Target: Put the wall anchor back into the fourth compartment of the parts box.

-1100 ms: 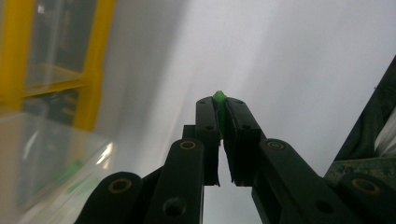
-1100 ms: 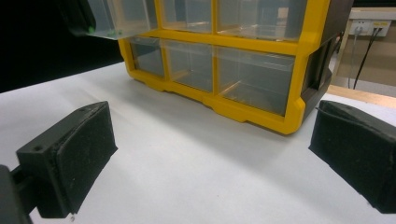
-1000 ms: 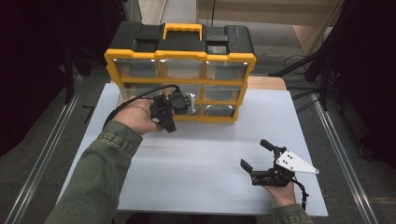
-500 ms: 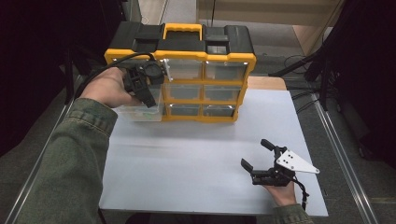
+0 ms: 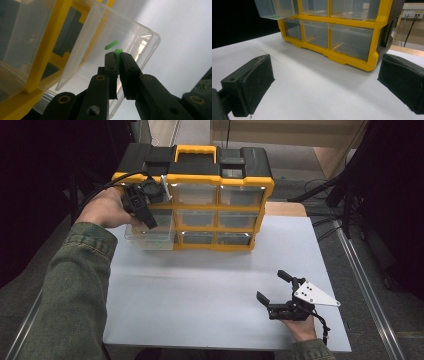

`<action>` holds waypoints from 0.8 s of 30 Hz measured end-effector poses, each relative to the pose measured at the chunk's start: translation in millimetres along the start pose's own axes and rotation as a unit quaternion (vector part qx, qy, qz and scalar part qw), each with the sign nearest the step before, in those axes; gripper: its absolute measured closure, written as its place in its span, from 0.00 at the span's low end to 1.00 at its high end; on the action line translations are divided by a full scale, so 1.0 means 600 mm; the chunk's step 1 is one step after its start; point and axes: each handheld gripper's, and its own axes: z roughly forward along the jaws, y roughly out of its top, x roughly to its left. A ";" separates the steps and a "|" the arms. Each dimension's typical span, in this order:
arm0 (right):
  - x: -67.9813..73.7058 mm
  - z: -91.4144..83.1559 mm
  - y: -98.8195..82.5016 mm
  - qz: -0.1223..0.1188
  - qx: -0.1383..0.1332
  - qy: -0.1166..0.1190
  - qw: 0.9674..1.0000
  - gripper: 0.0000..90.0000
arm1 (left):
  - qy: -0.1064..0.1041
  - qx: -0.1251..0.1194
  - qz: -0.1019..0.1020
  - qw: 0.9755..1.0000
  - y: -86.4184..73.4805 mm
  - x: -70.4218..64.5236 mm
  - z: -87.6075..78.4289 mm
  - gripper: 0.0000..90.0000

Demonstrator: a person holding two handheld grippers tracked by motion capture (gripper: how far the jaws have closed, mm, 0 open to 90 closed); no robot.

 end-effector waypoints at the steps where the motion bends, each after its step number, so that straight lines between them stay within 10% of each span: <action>1: -0.001 0.000 0.000 -0.001 0.000 -0.001 1.000 0.00 | 0.004 -0.001 -0.003 1.000 0.001 -0.002 0.002 0.93; 24: -0.007 -0.008 0.003 0.008 -0.014 -0.011 1.000 0.00 | 0.021 0.007 0.018 1.000 0.026 -0.066 0.000 0.14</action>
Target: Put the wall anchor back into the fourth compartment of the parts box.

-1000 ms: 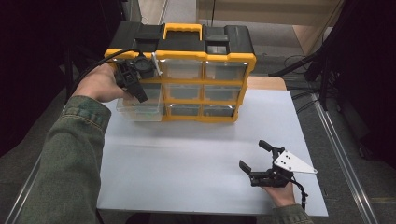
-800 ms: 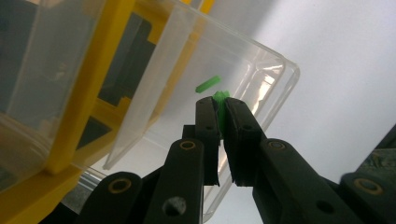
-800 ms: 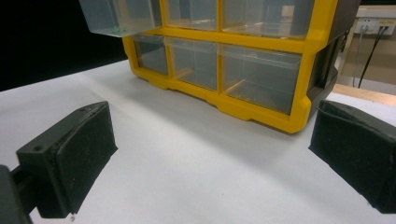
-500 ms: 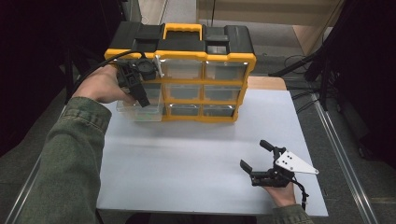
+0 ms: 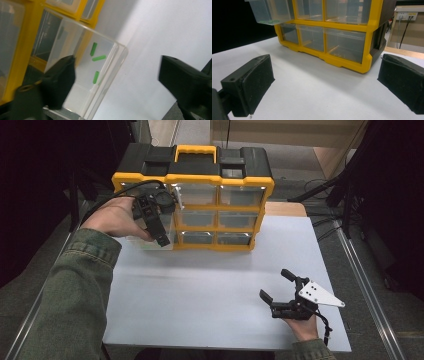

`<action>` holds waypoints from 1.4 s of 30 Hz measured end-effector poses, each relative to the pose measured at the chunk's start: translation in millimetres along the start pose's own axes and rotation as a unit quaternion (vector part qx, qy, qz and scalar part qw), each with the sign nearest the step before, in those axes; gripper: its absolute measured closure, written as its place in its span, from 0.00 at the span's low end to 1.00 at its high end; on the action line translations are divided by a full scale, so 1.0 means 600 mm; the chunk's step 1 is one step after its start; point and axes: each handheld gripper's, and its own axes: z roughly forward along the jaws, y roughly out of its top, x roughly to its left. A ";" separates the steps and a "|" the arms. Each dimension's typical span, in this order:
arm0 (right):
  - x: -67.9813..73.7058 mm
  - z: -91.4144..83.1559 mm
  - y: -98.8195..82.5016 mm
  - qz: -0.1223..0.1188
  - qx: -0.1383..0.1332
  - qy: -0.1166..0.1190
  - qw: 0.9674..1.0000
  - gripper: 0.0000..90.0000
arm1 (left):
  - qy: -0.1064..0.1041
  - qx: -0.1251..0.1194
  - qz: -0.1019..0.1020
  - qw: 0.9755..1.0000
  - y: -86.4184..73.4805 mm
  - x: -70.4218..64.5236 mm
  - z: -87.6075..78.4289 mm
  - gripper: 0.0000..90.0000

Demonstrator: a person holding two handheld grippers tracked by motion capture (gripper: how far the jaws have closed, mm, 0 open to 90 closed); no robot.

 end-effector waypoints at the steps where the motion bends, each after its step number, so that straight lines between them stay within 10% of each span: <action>1: 0.000 0.000 0.000 0.001 0.000 -0.001 1.000 0.00 | 0.003 0.002 0.001 1.000 0.001 -0.002 0.000 0.11; 19: 0.000 -0.001 0.000 -0.001 -0.002 -0.001 1.000 0.00 | 0.006 -0.014 0.061 0.998 0.031 -0.114 0.036 0.05; 42: -0.001 0.001 0.000 -0.003 0.000 -0.001 1.000 0.00 | 0.007 0.009 0.061 0.998 -0.041 -0.158 0.187 0.05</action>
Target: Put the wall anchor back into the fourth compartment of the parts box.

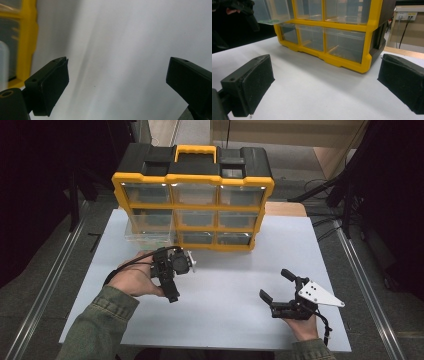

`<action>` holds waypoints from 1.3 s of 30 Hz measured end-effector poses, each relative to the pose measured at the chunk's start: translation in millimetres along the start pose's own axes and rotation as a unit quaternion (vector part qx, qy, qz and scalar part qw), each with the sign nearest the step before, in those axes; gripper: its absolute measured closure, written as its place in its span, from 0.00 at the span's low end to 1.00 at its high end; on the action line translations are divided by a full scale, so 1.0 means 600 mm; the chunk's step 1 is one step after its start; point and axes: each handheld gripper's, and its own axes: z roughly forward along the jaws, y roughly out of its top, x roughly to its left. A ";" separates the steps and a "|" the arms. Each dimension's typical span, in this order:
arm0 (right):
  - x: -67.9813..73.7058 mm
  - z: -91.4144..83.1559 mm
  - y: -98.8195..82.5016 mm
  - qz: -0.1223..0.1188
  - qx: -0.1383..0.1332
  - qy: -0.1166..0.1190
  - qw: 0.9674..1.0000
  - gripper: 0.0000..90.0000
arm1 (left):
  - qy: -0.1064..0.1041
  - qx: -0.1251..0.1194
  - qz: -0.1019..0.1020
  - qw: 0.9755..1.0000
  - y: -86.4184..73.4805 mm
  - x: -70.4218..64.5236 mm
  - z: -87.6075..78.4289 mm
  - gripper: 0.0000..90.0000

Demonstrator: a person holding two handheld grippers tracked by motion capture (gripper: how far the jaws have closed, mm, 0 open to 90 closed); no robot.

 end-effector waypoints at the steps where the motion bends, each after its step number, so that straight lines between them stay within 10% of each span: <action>1: 0.000 0.000 0.000 0.001 0.000 0.000 1.000 0.00 | -0.007 -0.001 0.004 1.000 -0.004 -0.002 0.008 0.05; 12: 0.001 0.002 -0.001 -0.001 0.003 0.000 1.000 0.00 | -0.026 0.015 -0.014 0.999 -0.033 -0.009 0.069 0.05; 25: 0.002 0.003 -0.001 -0.002 0.006 0.000 1.000 0.00 | -0.027 -0.006 -0.059 0.998 -0.120 0.000 0.077 0.05; 32: 0.002 0.006 -0.002 -0.005 0.010 0.001 1.000 0.00 | -0.027 -0.032 -0.113 0.993 -0.188 0.006 0.088 0.05; 39: 0.002 0.007 -0.002 -0.005 0.011 -0.001 1.000 0.00 | -0.002 -0.092 -0.172 0.981 -0.250 0.016 0.087 0.05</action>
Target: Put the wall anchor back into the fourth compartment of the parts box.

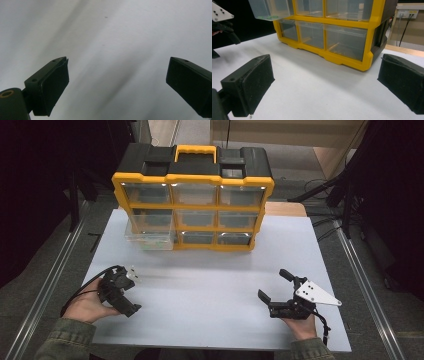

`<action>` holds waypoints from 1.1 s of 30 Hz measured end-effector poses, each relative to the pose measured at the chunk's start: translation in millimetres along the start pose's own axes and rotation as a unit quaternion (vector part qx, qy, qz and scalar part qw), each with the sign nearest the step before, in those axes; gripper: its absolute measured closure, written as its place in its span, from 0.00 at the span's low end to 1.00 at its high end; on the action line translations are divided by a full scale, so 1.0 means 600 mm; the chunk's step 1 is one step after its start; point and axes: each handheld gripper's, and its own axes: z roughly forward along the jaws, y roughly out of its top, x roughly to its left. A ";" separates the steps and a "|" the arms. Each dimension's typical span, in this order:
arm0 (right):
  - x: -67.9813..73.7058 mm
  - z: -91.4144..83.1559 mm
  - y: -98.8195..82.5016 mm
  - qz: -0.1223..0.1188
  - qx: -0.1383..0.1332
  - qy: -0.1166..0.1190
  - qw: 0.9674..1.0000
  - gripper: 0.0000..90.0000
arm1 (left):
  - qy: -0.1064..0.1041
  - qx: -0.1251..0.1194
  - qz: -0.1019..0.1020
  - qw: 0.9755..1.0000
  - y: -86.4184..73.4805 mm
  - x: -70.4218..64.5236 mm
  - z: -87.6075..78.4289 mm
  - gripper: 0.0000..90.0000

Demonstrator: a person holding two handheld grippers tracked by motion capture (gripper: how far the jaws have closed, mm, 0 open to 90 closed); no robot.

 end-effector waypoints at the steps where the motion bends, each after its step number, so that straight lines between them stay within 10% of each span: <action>1: 0.000 0.000 0.000 0.000 0.000 -0.001 1.000 0.00 | 0.000 -0.013 -0.010 1.000 -0.006 0.003 -0.001 0.05; 6: 0.001 0.000 0.000 0.000 -0.002 -0.001 1.000 0.00 | -0.003 -0.103 -0.049 0.993 -0.031 0.011 -0.004 0.05; 9: 0.001 -0.001 0.000 0.000 -0.003 -0.001 1.000 0.00 | -0.005 -0.175 -0.080 0.981 -0.041 0.017 -0.003 0.05; 15: 0.001 -0.002 0.001 0.001 -0.003 -0.001 1.000 0.00 | 0.030 -0.349 -0.116 0.929 -0.059 0.014 -0.007 0.05; 16: 0.001 -0.002 0.001 0.000 -0.004 -0.001 1.000 0.00 | 0.042 -0.379 -0.116 0.917 -0.062 0.010 -0.005 0.05; 18: 0.001 -0.003 0.001 0.002 -0.005 -0.001 1.000 0.00 | 0.064 -0.409 -0.115 0.903 -0.065 0.003 -0.005 0.05; 22: 0.000 -0.003 0.001 0.002 -0.006 -0.001 1.000 0.00 | 0.076 -0.475 -0.127 0.868 -0.075 -0.008 -0.011 0.04; 24: 0.000 -0.003 0.001 0.002 -0.006 0.000 1.000 0.00 | 0.081 -0.487 -0.133 0.860 -0.079 -0.010 -0.011 0.03; 31: 0.001 -0.002 0.001 0.001 -0.007 0.002 1.000 0.00 | 0.091 -0.481 -0.136 0.861 -0.086 -0.009 -0.008 0.00; 33: 0.001 -0.002 0.001 0.002 -0.005 0.003 1.000 0.00 | 0.088 -0.487 -0.138 0.858 -0.087 -0.009 -0.009 0.00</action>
